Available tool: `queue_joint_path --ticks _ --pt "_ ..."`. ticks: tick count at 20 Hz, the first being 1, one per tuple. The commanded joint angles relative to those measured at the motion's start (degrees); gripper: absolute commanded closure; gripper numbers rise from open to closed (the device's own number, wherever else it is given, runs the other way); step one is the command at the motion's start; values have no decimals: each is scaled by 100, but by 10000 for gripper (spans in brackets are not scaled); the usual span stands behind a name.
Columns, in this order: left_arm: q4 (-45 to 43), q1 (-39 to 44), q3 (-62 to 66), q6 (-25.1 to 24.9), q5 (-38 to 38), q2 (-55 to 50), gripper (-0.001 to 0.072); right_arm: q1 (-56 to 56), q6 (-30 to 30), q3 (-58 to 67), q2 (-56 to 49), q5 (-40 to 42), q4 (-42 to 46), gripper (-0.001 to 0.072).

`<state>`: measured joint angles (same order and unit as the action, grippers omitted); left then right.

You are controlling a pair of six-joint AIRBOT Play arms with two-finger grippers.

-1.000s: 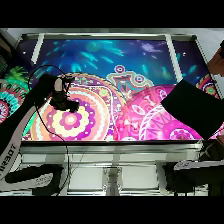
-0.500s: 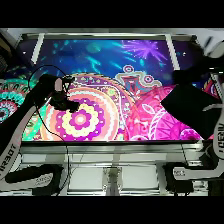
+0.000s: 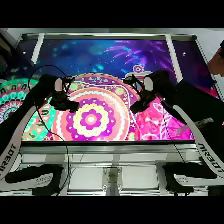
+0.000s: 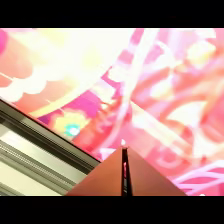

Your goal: Fold the clothes and pants, and hang the long-sleeved shirts on hangers.

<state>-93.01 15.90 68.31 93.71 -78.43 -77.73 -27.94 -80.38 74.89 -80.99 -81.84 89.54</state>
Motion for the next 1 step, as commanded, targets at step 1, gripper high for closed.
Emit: queue_joint_path --ticks 1 --pt "0 -4 -2 -2 2 -4 206 -203 -127 -861 511 474 125 695"
